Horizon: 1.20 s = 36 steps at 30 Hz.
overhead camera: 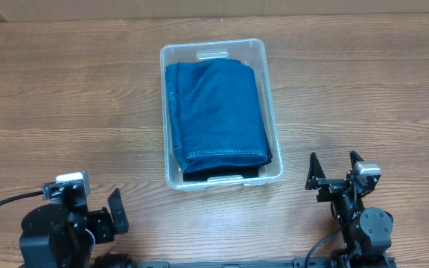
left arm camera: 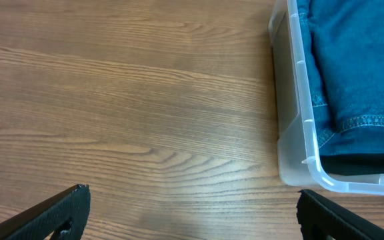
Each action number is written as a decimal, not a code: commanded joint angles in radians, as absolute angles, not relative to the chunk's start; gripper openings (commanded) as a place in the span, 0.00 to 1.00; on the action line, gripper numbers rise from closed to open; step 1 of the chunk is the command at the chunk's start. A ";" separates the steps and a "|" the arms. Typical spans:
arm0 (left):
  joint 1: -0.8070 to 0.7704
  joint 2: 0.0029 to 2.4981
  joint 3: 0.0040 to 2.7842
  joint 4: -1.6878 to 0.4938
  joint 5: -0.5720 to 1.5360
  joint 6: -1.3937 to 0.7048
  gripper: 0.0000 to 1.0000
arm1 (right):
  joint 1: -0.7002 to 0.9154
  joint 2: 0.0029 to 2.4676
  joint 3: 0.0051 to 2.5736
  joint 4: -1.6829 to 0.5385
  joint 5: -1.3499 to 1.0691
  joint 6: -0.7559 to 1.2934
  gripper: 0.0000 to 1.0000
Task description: Pack container
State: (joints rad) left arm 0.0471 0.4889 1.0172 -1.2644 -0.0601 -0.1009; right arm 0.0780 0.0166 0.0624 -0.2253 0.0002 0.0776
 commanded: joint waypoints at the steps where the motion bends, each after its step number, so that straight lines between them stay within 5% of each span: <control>1: 0.044 0.449 0.931 -1.208 -0.105 -0.093 1.00 | 0.072 0.012 0.066 -0.219 0.007 0.080 1.00; 13: 0.036 0.002 0.016 -0.080 0.002 -0.112 1.00 | 0.072 0.012 0.066 -0.219 0.007 0.080 1.00; 36: -0.040 0.004 0.005 -0.077 0.004 -0.112 1.00 | 0.072 0.012 0.066 -0.219 0.007 0.080 1.00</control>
